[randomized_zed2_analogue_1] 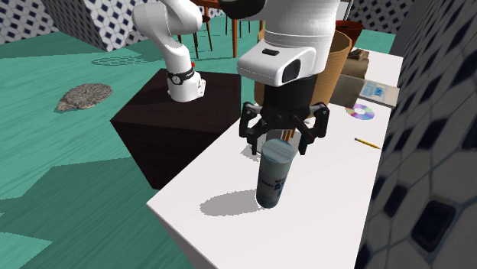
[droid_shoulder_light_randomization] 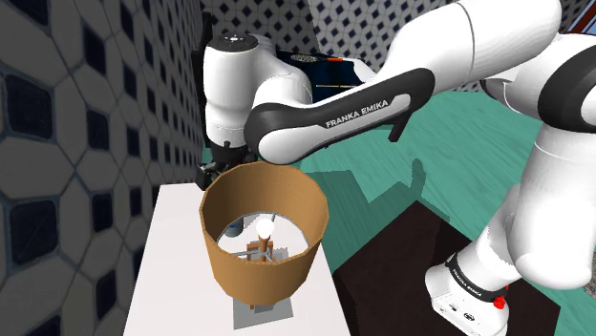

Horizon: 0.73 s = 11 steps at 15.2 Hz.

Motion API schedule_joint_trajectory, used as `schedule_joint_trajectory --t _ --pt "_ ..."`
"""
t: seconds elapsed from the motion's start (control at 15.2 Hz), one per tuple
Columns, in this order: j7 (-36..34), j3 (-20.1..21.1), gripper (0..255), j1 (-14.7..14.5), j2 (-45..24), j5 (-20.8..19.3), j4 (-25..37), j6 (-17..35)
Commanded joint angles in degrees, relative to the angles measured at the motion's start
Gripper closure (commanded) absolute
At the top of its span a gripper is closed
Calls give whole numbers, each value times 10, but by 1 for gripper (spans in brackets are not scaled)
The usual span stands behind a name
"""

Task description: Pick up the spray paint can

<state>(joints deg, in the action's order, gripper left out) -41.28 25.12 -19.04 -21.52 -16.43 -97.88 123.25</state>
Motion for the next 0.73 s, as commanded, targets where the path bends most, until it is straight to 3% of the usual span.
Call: schedule_joint_trajectory --t 0.0,0.33,0.4,0.66 --pt "-5 -2 0 -3 -8 -6 -4 12" --pt "-12 -6 0 -5 -20 -14 -17 34" --pt "-12 -6 255 -5 -20 -14 -17 35" --pt "-13 -6 255 -4 -18 -14 -19 35"
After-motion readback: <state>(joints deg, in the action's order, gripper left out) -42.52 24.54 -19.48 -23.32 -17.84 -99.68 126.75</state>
